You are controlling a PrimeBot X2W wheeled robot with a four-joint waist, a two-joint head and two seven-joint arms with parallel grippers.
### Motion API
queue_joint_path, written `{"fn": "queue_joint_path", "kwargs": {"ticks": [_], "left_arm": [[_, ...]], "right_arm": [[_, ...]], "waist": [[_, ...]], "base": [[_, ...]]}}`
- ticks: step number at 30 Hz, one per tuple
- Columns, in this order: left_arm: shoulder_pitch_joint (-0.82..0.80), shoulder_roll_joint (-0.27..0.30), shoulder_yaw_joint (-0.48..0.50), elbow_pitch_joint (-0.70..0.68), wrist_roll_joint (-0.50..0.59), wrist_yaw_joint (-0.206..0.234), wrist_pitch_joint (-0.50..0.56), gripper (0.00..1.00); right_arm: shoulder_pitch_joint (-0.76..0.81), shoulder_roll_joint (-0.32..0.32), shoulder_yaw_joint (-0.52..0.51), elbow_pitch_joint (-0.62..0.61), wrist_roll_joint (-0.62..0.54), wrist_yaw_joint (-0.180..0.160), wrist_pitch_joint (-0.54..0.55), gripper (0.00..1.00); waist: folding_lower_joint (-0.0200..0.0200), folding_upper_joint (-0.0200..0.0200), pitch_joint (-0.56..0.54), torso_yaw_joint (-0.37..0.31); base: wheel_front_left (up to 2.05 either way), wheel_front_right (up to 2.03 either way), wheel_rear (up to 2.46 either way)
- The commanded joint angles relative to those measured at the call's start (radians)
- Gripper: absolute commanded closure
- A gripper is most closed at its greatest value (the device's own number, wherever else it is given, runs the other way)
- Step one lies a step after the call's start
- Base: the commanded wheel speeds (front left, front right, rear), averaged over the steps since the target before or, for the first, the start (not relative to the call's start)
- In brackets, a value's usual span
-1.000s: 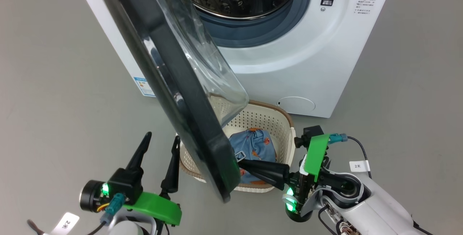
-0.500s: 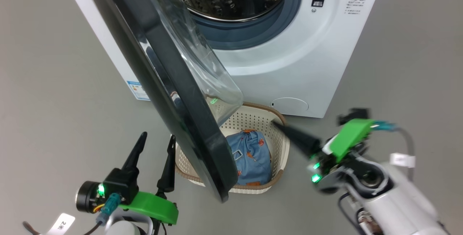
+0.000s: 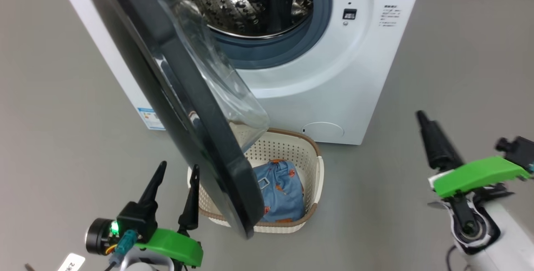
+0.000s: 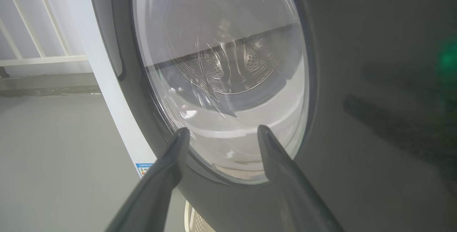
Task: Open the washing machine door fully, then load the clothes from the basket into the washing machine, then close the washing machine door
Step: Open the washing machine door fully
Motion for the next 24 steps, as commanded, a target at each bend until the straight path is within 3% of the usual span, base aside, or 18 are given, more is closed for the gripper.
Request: {"fn": "queue_joint_path", "kwargs": {"ticks": [1, 7, 15, 24], "left_arm": [[0.0, 0.015, 0.036, -0.018, 0.005, 0.007, -0.006, 0.0], [0.006, 0.015, 0.042, -0.013, 0.005, 0.001, -0.006, 0.0], [0.016, 0.019, 0.048, -0.011, 0.009, -0.002, -0.006, 0.0], [0.033, 0.023, 0.062, -0.008, 0.008, -0.006, -0.006, 0.0]], "right_arm": [[0.013, -0.024, 0.005, -0.01, -0.066, 0.006, -0.042, 0.0], [0.069, -0.028, -0.133, -0.013, -0.353, 0.006, -0.091, 0.0], [0.255, 0.119, -0.39, -0.198, -0.773, 0.006, -0.093, 0.0], [0.417, 0.216, -0.469, -0.372, -0.999, 0.006, -0.028, 0.0]], "waist": [[0.0, 0.0, -0.009, -0.012], [0.0, 0.0, -0.017, -0.026], [0.0, 0.0, -0.032, -0.046], [0.0, 0.0, -0.058, -0.063]], "base": [[0.0, 0.0, 0.0], [0.0, 0.0, 0.0], [0.0, 0.0, 0.0], [0.0, 0.0, 0.0]]}}
